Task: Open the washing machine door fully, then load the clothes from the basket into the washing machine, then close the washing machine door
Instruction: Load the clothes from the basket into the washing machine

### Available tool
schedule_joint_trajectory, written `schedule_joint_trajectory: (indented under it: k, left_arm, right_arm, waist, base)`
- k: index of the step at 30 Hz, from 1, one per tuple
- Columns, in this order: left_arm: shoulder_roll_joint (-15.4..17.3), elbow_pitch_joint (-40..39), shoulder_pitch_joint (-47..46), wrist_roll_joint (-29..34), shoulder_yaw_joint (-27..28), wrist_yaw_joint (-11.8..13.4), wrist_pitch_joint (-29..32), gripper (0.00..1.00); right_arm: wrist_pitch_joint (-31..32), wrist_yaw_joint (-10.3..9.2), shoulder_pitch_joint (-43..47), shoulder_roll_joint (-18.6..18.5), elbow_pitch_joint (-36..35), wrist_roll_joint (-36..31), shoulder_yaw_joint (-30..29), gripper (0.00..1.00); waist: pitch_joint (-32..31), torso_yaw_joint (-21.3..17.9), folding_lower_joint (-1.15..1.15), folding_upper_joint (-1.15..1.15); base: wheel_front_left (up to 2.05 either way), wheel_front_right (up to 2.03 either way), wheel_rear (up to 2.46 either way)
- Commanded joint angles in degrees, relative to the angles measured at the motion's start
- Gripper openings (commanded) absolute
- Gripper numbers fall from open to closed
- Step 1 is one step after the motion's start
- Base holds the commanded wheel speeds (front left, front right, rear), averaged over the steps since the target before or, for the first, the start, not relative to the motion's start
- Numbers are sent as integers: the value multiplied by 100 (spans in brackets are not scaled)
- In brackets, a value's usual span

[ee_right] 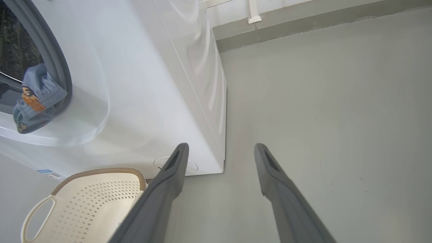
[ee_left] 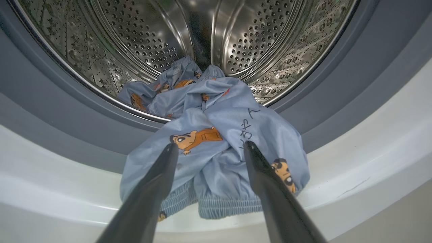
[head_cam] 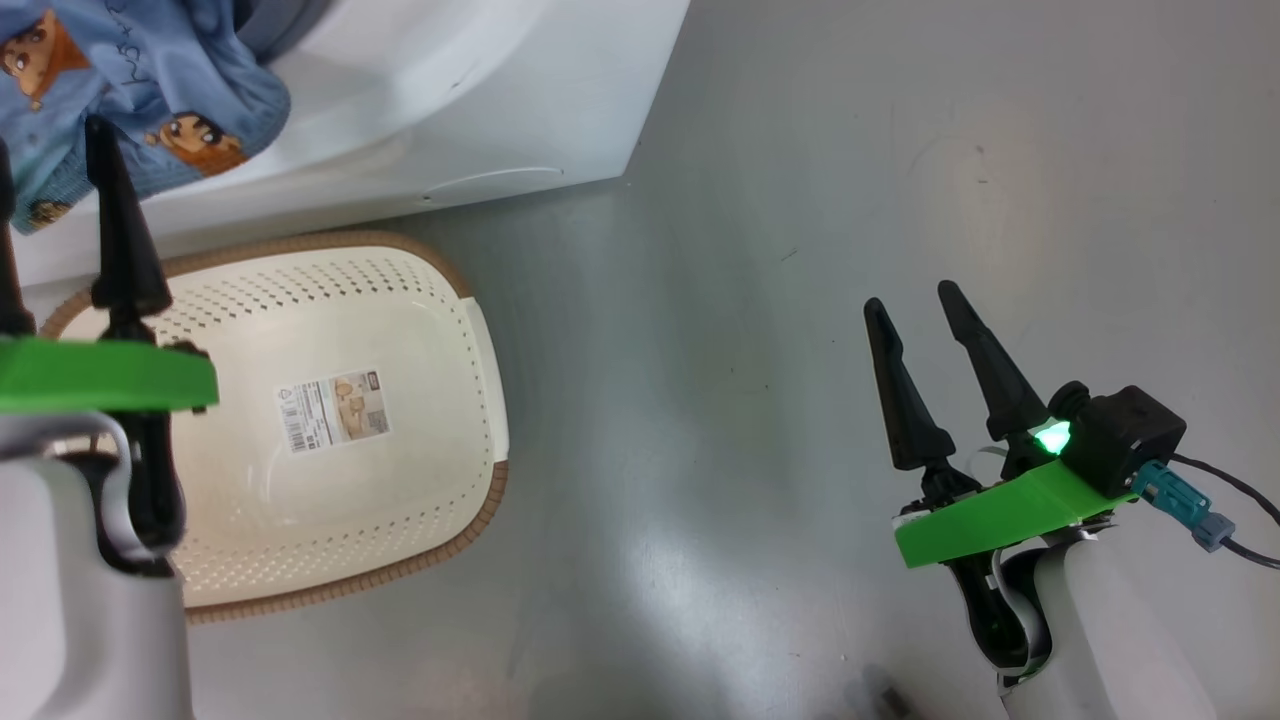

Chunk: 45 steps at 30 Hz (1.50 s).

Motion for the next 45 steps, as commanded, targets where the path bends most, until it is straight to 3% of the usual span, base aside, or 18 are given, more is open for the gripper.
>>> schedule_joint_trajectory:
  k: [1,18,21,22,32,45]
  left_arm:
    - [222,0,-136,-94,141,9,190,100]
    - [313,966,-1031,-961,200,-115,1824,100]
    - [362,1011,-1125,-983,124,-166,1981,10]
    - [386,1002,-1165,-963,116,-173,1941,0]
    - [635,827,-1927,-333,-181,-256,716,0]
    - [1024,2045,-3586,-30,-399,-350,177,0]
  right_arm:
    - [-43,35,67,31,-105,91,137,100]
    - [-43,35,72,31,-66,148,139,100]
    - [-43,35,50,31,-40,165,159,100]
    - [-43,35,41,31,-34,173,161,100]
    - [-43,35,16,31,-45,258,127,100]
    - [-43,35,-9,31,-95,360,188,100]
  waist:
    - [4,-7,0,0]
    - [102,-19,0,0]
    - [113,-31,0,0]
    - [115,-36,0,0]
    - [166,-51,0,0]
    - [666,-270,0,0]
  base:
    - [0,0,0]
    - [0,0,0]
    - [0,0,0]
    - [0,0,0]
    - [0,0,0]
    - [0,0,0]
